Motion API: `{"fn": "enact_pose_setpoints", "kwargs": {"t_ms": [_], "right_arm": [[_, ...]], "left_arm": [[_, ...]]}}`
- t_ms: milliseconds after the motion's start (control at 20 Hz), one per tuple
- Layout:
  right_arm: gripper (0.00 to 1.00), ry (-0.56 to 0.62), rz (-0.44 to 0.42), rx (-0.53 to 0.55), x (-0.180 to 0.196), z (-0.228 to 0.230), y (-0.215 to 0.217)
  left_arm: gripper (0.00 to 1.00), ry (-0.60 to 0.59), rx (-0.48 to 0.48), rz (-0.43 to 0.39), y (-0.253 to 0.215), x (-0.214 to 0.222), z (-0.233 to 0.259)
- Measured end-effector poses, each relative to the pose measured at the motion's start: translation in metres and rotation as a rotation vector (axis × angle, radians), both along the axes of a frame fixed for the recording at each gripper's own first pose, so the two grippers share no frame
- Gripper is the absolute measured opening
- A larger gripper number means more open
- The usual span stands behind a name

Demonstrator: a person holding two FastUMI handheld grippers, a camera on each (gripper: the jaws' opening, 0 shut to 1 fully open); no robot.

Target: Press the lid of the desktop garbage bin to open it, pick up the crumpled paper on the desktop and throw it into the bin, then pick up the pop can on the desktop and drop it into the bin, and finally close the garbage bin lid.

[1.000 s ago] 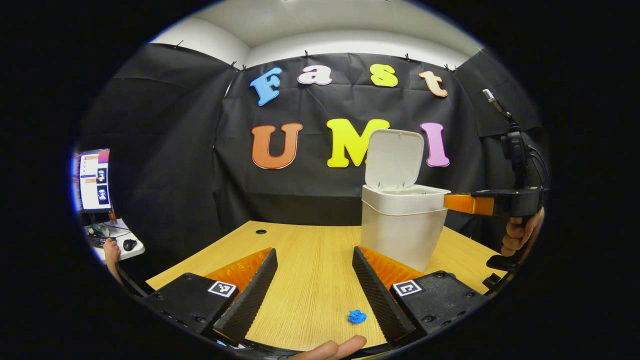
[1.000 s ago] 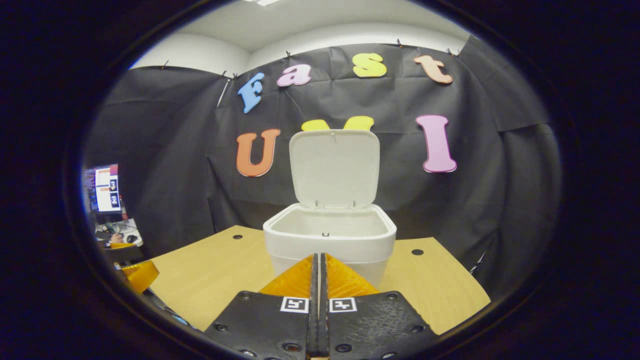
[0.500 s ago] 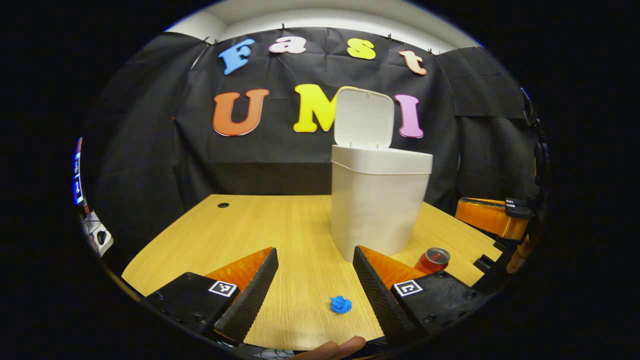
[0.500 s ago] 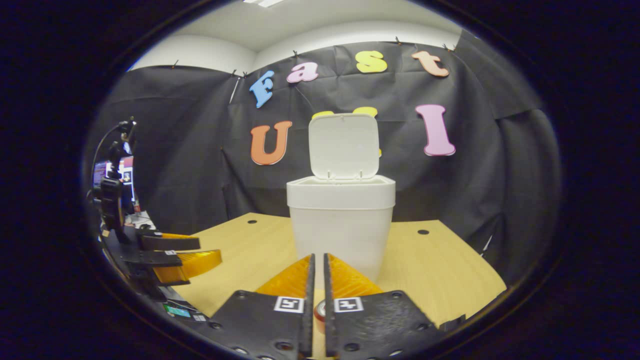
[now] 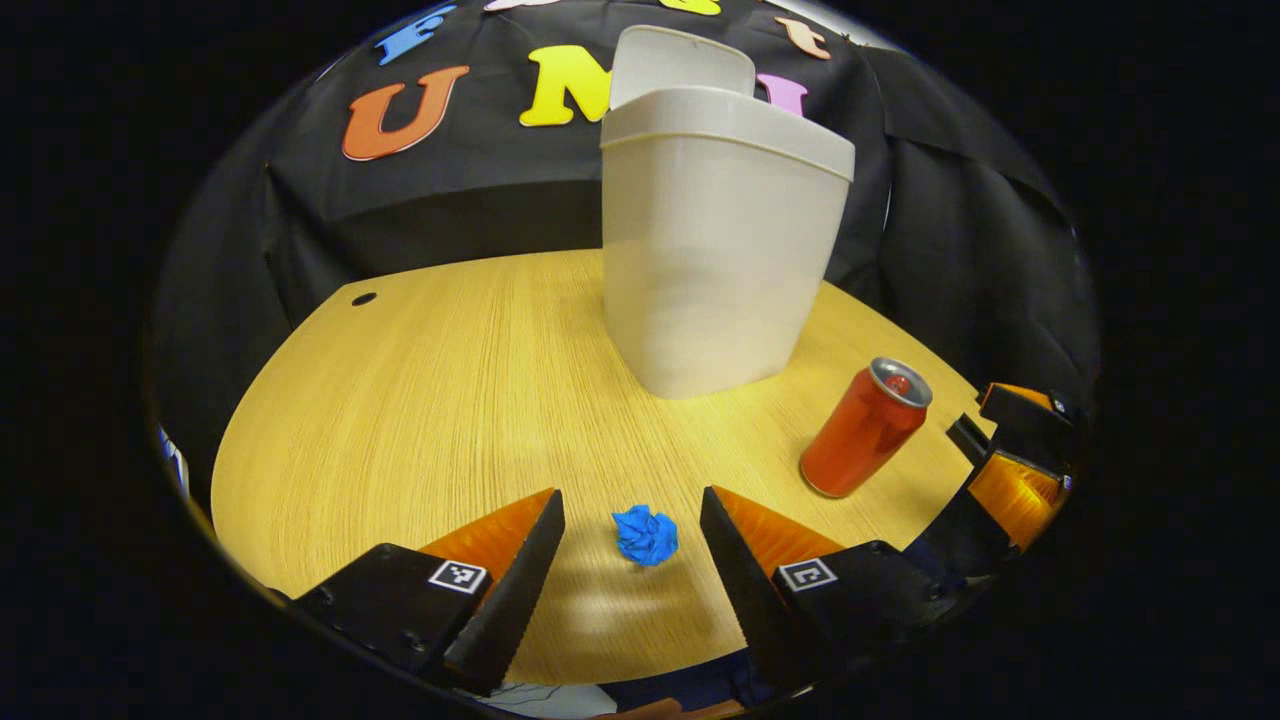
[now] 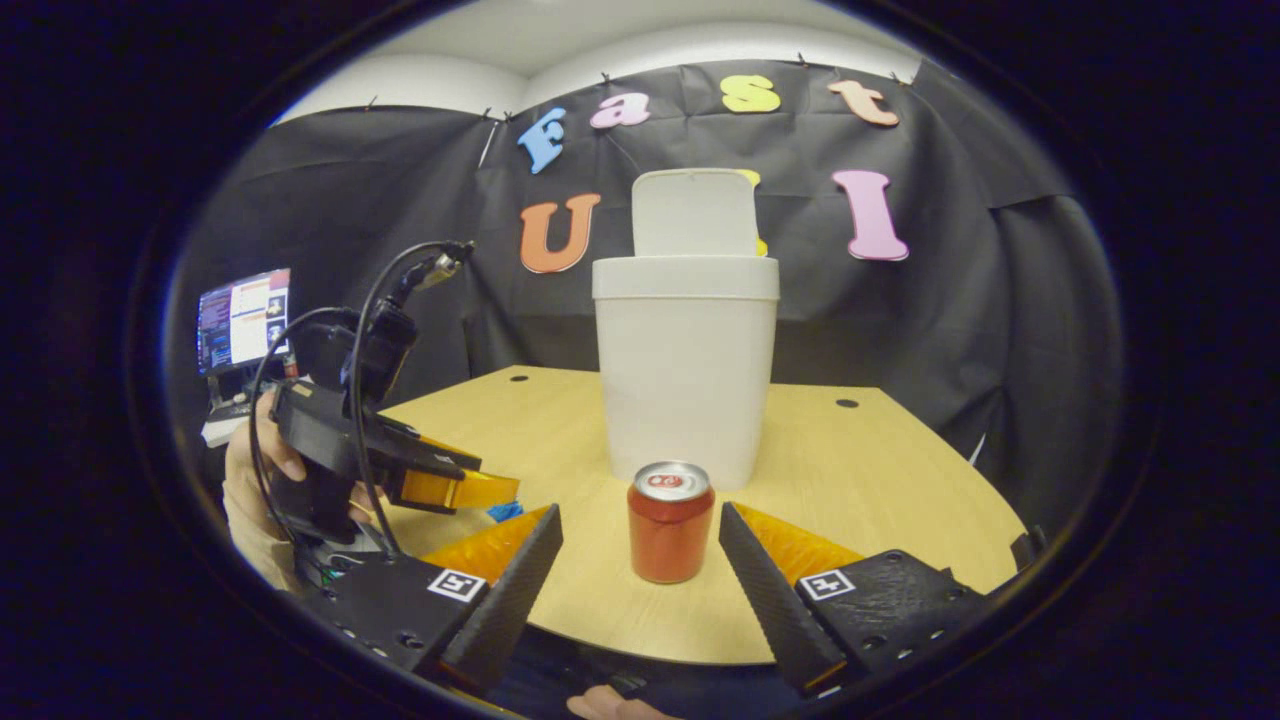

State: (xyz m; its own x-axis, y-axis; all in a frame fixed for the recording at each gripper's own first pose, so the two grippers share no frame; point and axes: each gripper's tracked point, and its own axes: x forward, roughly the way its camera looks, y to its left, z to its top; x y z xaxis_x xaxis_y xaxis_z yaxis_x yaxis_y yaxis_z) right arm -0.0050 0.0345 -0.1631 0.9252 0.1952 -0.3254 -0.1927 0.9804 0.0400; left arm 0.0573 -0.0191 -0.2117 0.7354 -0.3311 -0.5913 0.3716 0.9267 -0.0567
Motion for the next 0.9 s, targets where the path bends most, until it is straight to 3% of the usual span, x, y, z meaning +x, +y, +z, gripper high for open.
{"fn": "enact_pose_setpoints", "kwargs": {"t_ms": [250, 700, 750, 900], "right_arm": [[0.98, 0.041, -0.014, -0.023, 0.002, -0.021, -0.003], [0.98, 0.066, -0.031, -0.024, 0.006, -0.035, -0.008], [0.98, 0.068, -0.034, -0.028, 0.008, -0.037, -0.01], [0.98, 0.08, -0.045, -0.012, 0.012, -0.042, -0.013]], "left_arm": [[0.72, 0.084, 0.049, 0.011, 0.002, -0.004, -0.025], [0.69, 0.092, 0.066, 0.051, 0.001, 0.01, -0.038], [0.72, 0.088, 0.077, 0.048, 0.002, 0.01, -0.037], [0.55, 0.09, 0.077, 0.039, 0.0, 0.009, -0.037]]}}
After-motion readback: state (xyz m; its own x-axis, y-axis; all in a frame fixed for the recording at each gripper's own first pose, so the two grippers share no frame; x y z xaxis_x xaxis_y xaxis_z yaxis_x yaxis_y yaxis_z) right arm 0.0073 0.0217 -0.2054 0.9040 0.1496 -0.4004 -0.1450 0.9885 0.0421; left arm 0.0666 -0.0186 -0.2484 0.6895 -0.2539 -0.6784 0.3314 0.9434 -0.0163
